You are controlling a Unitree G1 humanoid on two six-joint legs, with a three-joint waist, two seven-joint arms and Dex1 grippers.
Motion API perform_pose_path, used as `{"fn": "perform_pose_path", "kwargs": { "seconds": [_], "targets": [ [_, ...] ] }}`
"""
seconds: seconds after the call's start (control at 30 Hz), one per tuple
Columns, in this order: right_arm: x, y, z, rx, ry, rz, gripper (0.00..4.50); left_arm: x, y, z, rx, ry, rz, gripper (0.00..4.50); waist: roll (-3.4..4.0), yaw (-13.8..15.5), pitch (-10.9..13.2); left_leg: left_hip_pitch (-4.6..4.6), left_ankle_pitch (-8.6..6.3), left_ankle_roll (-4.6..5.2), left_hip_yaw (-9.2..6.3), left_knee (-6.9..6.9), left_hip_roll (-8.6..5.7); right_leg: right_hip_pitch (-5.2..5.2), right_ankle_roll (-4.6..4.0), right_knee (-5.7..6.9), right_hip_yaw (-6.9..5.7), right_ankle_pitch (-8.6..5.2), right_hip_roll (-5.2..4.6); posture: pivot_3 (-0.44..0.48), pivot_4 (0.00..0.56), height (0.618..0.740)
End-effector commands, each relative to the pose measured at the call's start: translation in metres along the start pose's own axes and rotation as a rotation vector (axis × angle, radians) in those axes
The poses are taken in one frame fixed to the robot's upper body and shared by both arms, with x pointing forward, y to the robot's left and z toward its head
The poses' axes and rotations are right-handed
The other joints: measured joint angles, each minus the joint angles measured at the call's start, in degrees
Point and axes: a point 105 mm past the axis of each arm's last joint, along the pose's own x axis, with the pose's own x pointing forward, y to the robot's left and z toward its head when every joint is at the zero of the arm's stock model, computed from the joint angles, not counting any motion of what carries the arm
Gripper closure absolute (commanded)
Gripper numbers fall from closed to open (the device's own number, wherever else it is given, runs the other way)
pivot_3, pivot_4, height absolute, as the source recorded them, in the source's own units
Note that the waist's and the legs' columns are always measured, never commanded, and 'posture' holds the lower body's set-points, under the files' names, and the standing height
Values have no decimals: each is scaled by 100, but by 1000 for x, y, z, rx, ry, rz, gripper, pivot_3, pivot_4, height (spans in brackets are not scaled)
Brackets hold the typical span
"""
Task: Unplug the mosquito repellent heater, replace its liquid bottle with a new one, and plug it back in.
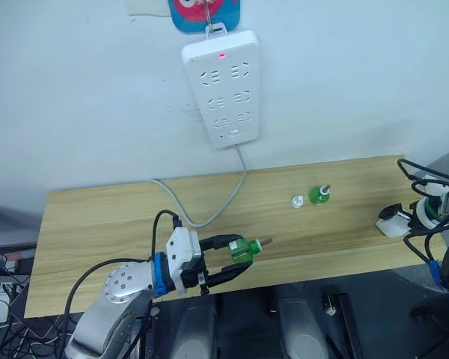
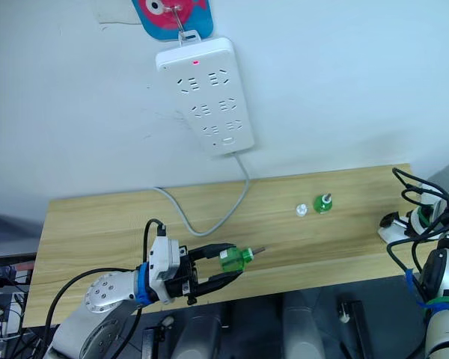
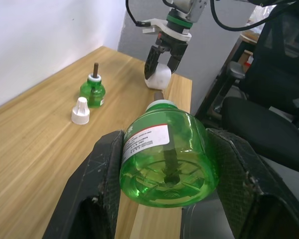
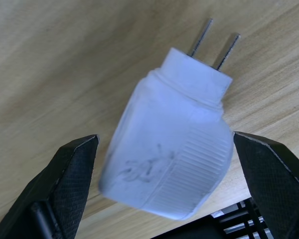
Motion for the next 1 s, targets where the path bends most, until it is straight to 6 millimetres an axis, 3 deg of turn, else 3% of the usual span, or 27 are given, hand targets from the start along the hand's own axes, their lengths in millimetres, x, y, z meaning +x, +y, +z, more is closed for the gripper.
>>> {"fn": "perform_pose_path", "kwargs": {
  "seconds": [0.03,0.13,0.3,0.4,0.5,0.6,0.7,0.83,1.0],
  "targets": [
    [-2,-6,3,8,-23,-6,19,-1,-7,10,21,-33,-29,2284,0,-1,0,0,0,0,0,0,0,0,0,0,0,0,0,36,445,740],
    [-4,-8,5,-4,-31,-11,603,0,-7,10,21,-33,-31,2284,0,-1,0,1,0,0,0,0,0,0,0,1,-1,0,0,32,442,740],
    [-7,-6,8,-50,-49,-6,2288,1,-7,9,19,-37,-35,2284,0,-1,0,0,0,0,0,0,0,0,0,0,0,0,1,22,430,740],
    [-14,-7,19,-229,-120,-18,2279,2,-8,9,22,-38,-41,2284,1,-1,-1,1,0,0,-1,0,0,0,0,0,-1,0,1,23,427,740],
    [-23,-5,26,-553,-188,-12,2279,3,-6,9,29,-42,-38,2284,3,14,-2,0,0,0,-3,0,-2,-1,0,0,-3,0,2,28,418,740],
    [-25,-9,20,-923,-227,-49,2279,4,-5,9,34,-47,-35,2284,4,30,-2,0,0,-1,-7,1,-3,0,2,-2,-11,-1,5,29,411,740],
    [-17,-15,13,-1169,-277,-98,2279,6,-6,9,35,-50,-36,2284,3,16,-3,2,2,-3,-9,2,1,3,3,-2,-14,-1,5,37,402,740],
    [-1,-28,8,-1242,-339,-177,2279,8,-8,10,37,-54,-39,2284,3,-6,-3,11,3,-5,-8,11,2,3,3,17,-1,-1,2,42,397,740],
    [5,-24,20,-1318,-509,-271,2279,9,-9,11,42,-56,-42,2284,2,-15,-2,54,10,-17,-1,16,2,20,5,49,26,-4,6,46,395,740]
  ]
}}
